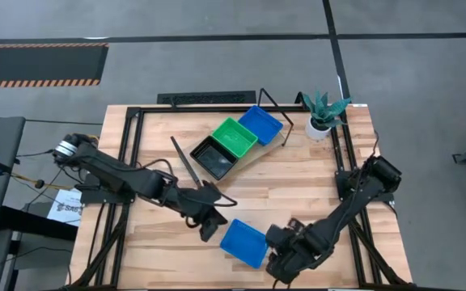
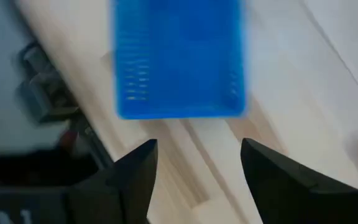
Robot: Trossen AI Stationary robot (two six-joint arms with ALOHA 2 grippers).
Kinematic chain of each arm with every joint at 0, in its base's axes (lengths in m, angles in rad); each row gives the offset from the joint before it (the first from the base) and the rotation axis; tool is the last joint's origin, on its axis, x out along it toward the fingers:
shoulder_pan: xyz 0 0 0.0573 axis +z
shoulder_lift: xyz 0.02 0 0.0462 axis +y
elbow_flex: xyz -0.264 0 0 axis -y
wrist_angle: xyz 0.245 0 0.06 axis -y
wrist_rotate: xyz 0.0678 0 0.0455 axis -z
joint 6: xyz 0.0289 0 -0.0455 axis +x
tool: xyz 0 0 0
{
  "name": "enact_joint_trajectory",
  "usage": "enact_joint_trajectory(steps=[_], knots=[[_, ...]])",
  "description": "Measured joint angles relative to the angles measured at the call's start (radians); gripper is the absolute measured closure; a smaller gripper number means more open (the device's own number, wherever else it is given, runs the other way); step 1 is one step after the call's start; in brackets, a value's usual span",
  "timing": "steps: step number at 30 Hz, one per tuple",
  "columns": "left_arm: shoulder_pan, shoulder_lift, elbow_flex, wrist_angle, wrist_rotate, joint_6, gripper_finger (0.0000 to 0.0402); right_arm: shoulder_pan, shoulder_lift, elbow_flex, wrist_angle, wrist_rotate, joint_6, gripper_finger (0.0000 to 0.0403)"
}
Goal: Stack baskets on shelf by color
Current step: Stack the blue bin on top of the other blue bins on the shelf
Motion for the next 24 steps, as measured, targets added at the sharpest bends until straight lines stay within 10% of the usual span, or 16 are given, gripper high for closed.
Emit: enact_joint_trajectory(steps=[12,24], knots=[[-0.036,-0.104,0.034,-0.153,-0.165,0.099,0.04,-0.068,0.041,-0.002,0.103,-0.086,-1.008,0.0149],[-0.104,-0.138,0.033,-0.352,-0.236,0.041,0.028,-0.114,0.181,0.0,0.12,-0.208,-1.22,0.0149]])
